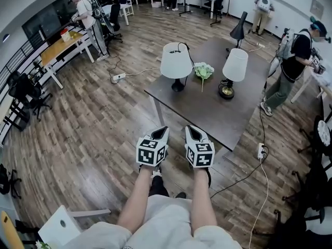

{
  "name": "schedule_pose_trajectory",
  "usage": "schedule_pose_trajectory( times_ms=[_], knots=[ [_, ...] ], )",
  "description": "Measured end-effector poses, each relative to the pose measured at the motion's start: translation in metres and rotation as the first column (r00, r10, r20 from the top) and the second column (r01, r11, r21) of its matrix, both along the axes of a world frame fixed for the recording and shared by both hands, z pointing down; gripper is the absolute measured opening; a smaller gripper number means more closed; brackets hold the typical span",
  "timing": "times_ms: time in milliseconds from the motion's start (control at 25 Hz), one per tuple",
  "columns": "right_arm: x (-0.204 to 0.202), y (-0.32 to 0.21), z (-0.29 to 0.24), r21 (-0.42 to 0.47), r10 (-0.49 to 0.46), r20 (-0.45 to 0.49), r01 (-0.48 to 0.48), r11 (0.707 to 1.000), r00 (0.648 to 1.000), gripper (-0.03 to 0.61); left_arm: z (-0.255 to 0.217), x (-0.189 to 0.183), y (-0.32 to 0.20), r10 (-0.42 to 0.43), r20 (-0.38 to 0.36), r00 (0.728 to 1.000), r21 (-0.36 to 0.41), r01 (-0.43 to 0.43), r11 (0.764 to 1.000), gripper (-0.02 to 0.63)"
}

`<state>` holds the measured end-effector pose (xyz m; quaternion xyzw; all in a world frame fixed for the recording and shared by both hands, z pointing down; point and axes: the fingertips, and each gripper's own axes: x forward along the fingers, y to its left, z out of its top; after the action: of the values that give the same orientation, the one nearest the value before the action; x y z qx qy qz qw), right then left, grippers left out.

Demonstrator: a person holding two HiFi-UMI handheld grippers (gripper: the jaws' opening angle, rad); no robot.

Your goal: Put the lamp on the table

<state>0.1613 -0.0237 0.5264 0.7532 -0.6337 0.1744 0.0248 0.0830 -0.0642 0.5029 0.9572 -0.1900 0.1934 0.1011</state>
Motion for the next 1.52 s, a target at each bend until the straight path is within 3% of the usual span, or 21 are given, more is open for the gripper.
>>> schedule_pose_trajectory(
  times_ms=[1520],
  knots=[
    [-0.003,0.004,0.01,-0.027,0.014,-0.001,-0.014,1.0,1.0,0.023,0.006,-0.007,-0.002,-0.011,0.003,1.0,0.002,0.011,1.0,0.001]
  ],
)
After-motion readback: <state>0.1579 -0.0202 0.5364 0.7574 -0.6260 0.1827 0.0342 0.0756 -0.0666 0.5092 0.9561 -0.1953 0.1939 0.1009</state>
